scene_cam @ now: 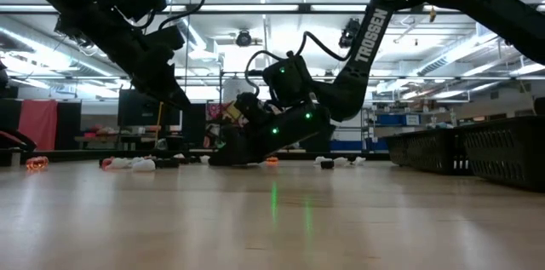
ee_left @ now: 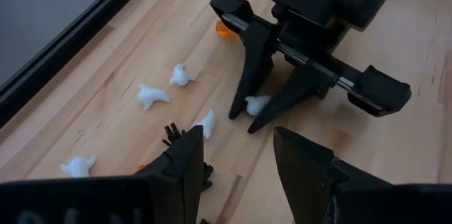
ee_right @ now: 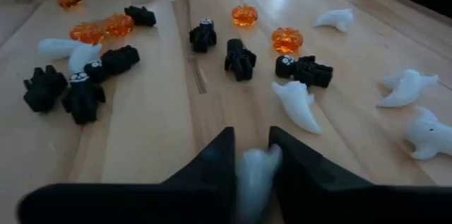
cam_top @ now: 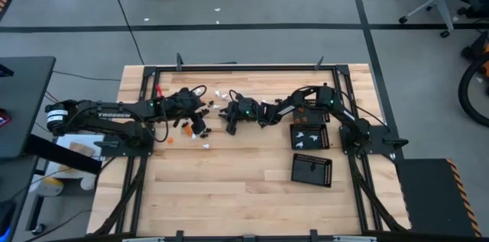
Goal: Sort Halloween decoration
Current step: Put the white ghost toy into the center black bin
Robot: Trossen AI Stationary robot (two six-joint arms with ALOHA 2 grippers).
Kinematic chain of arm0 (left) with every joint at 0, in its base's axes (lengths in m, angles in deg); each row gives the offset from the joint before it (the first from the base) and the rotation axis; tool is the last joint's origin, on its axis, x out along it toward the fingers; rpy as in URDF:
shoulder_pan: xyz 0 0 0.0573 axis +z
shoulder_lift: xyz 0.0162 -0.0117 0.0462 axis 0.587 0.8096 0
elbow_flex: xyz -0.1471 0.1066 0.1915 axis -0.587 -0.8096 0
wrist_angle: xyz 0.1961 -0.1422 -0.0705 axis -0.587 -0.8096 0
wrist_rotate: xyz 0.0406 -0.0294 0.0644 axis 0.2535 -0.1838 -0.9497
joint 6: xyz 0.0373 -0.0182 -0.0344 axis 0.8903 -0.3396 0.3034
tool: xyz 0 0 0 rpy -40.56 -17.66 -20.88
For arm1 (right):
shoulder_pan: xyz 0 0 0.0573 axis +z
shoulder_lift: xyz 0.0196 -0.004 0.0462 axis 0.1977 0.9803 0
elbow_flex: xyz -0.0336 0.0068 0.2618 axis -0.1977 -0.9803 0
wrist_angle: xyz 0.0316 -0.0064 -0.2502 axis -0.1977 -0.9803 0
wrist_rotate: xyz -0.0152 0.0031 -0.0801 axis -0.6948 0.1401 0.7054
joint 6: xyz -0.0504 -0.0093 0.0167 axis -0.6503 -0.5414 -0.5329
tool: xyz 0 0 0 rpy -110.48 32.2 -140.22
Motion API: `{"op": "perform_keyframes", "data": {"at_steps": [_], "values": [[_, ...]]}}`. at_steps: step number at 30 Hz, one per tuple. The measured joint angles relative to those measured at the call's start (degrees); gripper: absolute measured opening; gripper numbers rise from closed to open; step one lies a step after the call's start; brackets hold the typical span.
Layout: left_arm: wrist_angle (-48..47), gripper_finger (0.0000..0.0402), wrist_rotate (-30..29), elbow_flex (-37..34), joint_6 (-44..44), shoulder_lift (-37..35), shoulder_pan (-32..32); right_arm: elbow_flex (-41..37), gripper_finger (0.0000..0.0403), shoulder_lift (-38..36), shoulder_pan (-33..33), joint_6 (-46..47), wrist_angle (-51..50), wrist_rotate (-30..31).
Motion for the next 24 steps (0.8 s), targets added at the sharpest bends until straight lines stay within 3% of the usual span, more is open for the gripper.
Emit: {"op": "perform_keyframes", "data": {"at_steps": [5, 10, 24], "values": [[0.0, 0.0157, 0.0, 0.0, 0.0, 0.0, 0.0, 0.0, 0.0061, -0.1, 0.0, -0.1, -1.3, -1.1], [0.0, 0.0157, 0.0, 0.0, 0.0, 0.0, 0.0, 0.0, 0.0066, -1.9, -0.1, -0.4, -4.6, -2.3], [0.0, 0.0157, 0.0, 0.0, 0.0, 0.0, 0.0, -0.6, 0.0067, -15.9, 1.4, -6.2, -36.3, -6.3]]}}
